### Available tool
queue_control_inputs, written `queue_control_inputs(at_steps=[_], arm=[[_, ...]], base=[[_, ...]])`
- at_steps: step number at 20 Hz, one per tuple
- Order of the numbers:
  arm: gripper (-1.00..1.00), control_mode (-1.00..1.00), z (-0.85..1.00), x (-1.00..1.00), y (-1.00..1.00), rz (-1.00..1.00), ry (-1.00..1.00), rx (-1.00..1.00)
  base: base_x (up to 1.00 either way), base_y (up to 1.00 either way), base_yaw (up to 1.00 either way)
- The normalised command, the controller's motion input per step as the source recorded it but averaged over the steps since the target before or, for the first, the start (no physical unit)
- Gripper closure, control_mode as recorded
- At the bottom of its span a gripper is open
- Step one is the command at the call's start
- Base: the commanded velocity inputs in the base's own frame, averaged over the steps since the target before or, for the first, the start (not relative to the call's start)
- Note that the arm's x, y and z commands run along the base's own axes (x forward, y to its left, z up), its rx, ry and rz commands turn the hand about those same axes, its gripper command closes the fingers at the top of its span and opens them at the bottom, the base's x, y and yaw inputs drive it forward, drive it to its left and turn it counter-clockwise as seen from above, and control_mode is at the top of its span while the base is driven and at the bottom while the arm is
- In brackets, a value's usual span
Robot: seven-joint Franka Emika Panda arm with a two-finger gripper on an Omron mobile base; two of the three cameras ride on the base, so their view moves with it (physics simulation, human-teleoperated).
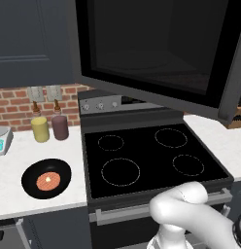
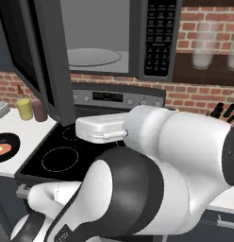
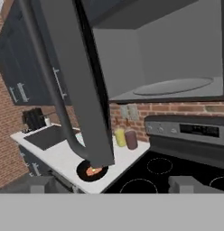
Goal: Open the microwave, place the bowl with waffle inside the microwave, then close the microwave door and turn it on.
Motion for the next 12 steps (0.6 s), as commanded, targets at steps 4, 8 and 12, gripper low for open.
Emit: queue_control_inputs(at_steps=[4,8,12], arm=[[-1.0,-1.0,-0.15,0.47,-0.05,0.43,-0.01,0.11],[-1.0,-1.0,-0.08,0.52,0.06,0.24,-0.06,0.02],[-1.0,-1.0,-0.06,0.38,0.2,0.09,-0.13,0.01]], base=[[0.0,0.0,0.0],[0.0,0.0,0.0],[0.0,0.0,0.0]])
